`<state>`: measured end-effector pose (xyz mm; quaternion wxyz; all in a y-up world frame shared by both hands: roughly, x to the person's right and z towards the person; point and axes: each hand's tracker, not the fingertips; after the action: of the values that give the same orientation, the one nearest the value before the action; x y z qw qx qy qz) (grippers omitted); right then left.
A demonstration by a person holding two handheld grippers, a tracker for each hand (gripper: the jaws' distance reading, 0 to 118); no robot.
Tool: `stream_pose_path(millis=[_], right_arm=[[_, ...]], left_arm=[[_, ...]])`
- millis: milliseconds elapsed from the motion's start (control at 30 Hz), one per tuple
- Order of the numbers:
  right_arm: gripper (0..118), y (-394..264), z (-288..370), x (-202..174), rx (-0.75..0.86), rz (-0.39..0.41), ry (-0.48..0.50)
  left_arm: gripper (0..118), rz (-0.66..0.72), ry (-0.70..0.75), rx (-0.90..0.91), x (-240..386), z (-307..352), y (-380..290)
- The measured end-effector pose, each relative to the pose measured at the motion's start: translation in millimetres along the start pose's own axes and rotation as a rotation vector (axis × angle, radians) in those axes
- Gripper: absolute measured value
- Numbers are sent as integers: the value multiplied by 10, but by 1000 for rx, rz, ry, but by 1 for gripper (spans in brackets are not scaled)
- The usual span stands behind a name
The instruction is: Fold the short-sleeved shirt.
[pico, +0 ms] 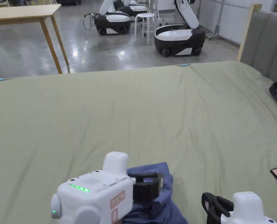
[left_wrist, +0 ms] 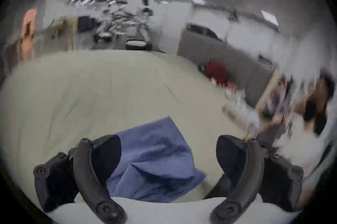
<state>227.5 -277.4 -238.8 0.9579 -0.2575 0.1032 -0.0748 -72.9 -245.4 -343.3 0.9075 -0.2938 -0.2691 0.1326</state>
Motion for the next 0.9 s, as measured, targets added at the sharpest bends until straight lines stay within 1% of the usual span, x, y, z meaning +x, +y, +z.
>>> stream_pose_path(millis=[33,67,100,133,167,200,233,267,333,400,500,567,600,700,767,833,900], right_arm=[[1,-4,-15,-6,-3,-2,5],[1,-8,-30,-17,-6,-4,9],[1,-15,-40,-31,-7,-4,12],[1,-17,-42,-35,-8,-7,16],[1,-19,-43,-37,-8,-12,20],[1,-24,-44,-39,-9,-16,23],[1,-30,-46,-41,-10,-18,24],[1,-33,-46,-38,-12,-17,22],[1,-36,-39,-17,-18,-12,13],[1,-26,-13,15,-23,-13,-3],[1,-14,32,64,-22,-13,-21],[1,-3,24,74,-27,-2,-34],[1,10,1,77,-32,0,-32],[1,65,-124,-2,-54,4,-4],[1,127,-263,-119,-57,7,58],[1,195,-485,-230,-63,-38,111],[1,230,-754,-284,-91,-117,184]], left_arm=[[106,96,-3,7,-107,9,36],[101,202,-44,0,-239,-6,40],[85,294,-77,-14,-342,-42,21],[55,355,-85,-38,-386,-110,-23],[5,331,-47,-46,-337,-206,-54],[4,295,-15,-59,-289,-299,-118],[4,285,-39,-66,-273,-406,-166],[4,326,-97,-121,-253,-538,-237],[4,410,-142,-158,-126,-795,-418],[4,422,-87,-189,-36,-1005,-548],[4,477,-145,-224,117,-1077,-709],[4,445,-169,-237,176,-1037,-754],[4,415,-137,-230,162,-999,-738],[4,428,-110,-135,-6,-663,-580],[4,402,-114,-47,-118,-302,-419],[4,356,-48,36,-298,115,-252],[6,358,9,88,-499,408,-189]])
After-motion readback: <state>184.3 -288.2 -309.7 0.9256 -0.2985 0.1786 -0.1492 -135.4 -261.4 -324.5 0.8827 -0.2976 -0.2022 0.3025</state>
